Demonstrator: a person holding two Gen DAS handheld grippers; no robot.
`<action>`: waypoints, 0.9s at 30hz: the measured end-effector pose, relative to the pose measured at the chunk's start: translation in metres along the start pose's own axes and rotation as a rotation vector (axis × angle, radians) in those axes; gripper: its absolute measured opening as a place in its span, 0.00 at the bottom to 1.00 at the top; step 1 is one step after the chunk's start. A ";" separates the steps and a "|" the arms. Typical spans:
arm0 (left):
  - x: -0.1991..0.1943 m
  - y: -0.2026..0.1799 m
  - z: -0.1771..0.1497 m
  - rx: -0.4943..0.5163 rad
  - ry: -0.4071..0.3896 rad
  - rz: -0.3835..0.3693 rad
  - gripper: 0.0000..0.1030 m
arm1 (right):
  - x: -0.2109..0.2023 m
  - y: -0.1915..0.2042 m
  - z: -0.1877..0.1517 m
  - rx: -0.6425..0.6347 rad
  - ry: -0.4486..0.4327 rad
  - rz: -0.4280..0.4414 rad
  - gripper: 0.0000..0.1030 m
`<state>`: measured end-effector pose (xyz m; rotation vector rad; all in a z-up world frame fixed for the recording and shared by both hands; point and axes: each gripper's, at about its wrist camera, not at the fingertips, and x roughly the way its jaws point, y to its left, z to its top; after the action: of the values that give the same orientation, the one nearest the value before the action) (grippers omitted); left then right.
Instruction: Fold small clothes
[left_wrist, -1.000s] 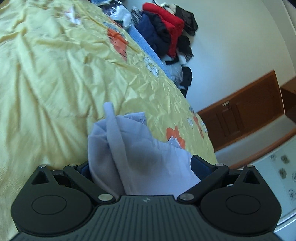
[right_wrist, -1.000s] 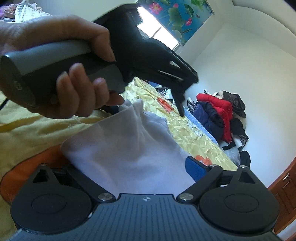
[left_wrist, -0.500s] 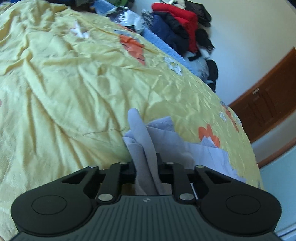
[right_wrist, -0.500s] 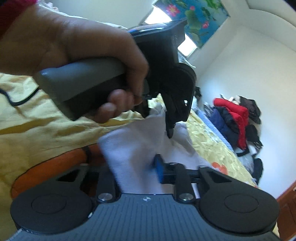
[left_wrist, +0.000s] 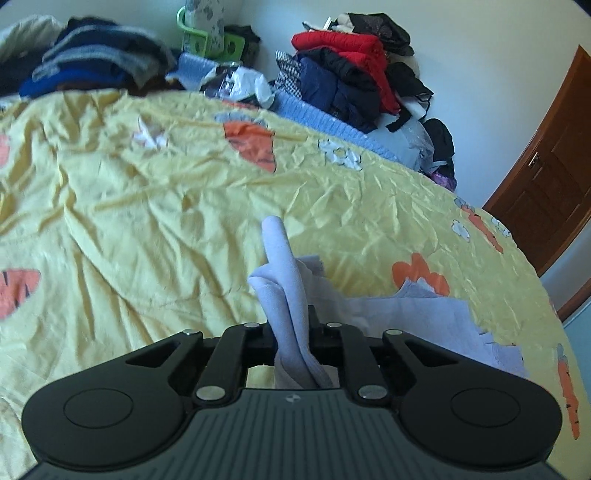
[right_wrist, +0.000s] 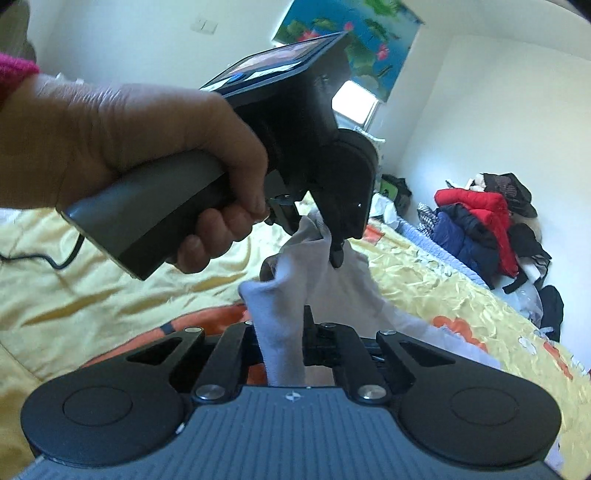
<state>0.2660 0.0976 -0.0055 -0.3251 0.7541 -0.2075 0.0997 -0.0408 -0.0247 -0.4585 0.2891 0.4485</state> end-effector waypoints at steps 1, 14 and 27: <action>-0.002 -0.004 0.001 0.008 -0.006 0.007 0.11 | -0.003 -0.003 0.000 0.012 -0.005 -0.004 0.09; -0.008 -0.067 0.010 0.071 -0.040 0.049 0.11 | -0.047 -0.053 -0.015 0.200 -0.055 -0.043 0.07; 0.006 -0.139 0.007 0.168 -0.050 0.037 0.11 | -0.070 -0.108 -0.038 0.354 -0.062 -0.083 0.07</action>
<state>0.2656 -0.0323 0.0459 -0.1557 0.6878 -0.2252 0.0843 -0.1699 0.0065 -0.1104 0.2815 0.3209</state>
